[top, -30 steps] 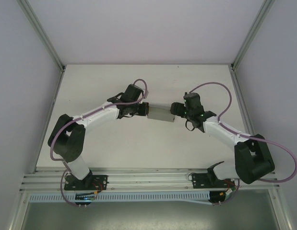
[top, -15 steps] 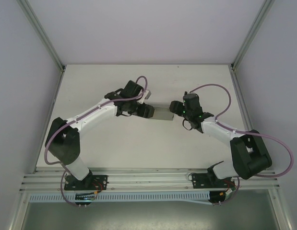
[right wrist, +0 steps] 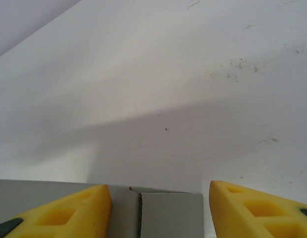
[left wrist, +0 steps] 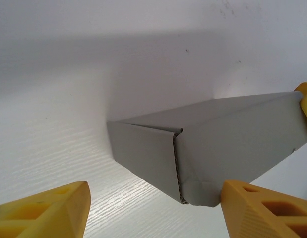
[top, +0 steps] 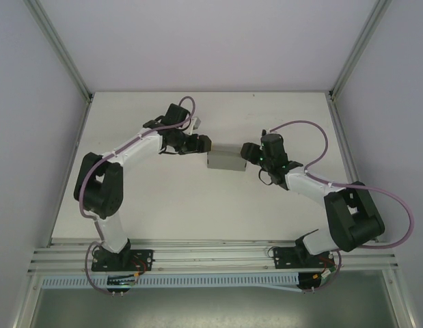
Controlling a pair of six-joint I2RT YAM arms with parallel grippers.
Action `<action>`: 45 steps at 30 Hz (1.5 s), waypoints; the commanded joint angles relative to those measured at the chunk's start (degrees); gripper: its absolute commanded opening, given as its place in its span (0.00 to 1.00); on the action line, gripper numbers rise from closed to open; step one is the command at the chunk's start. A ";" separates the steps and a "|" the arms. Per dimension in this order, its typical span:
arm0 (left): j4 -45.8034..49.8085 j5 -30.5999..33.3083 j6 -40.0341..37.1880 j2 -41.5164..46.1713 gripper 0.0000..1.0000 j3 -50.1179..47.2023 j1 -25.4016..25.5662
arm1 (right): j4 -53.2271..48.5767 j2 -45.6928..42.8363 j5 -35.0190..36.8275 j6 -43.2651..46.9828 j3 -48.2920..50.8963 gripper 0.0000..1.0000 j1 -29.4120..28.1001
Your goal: Assemble paper box
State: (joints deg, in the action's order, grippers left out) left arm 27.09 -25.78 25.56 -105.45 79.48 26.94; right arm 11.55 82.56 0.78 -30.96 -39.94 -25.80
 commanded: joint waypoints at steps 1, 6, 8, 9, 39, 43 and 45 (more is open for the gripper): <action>-3.84 -5.24 1.29 -1.15 0.67 -1.16 0.00 | -14.15 4.18 0.20 1.52 4.34 0.54 0.14; -5.75 -7.46 2.28 -1.72 0.63 -2.85 -0.92 | -14.70 4.10 0.37 1.98 4.38 0.54 0.22; -6.72 -6.79 2.64 -0.92 0.61 -4.18 -0.91 | -14.66 3.92 0.37 2.31 4.41 0.54 0.25; -6.88 -6.38 2.48 -0.77 0.58 -4.71 -1.00 | -14.44 3.83 0.28 2.60 4.53 0.54 0.31; -14.09 -11.77 11.38 -6.09 0.00 -15.31 -2.15 | 7.28 9.78 -3.49 5.85 14.46 0.09 0.05; -13.91 -12.18 11.04 -6.16 0.00 -14.94 -2.15 | 8.14 9.79 -3.94 5.82 14.32 0.09 -0.48; -13.67 -12.39 10.73 -6.08 0.00 -14.40 -2.15 | 7.00 9.16 -3.86 5.74 13.58 0.09 -0.63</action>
State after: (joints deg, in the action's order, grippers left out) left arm 5.74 -43.94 36.71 -106.94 67.66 23.88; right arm 38.63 87.11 -2.85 -27.51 -30.33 -25.23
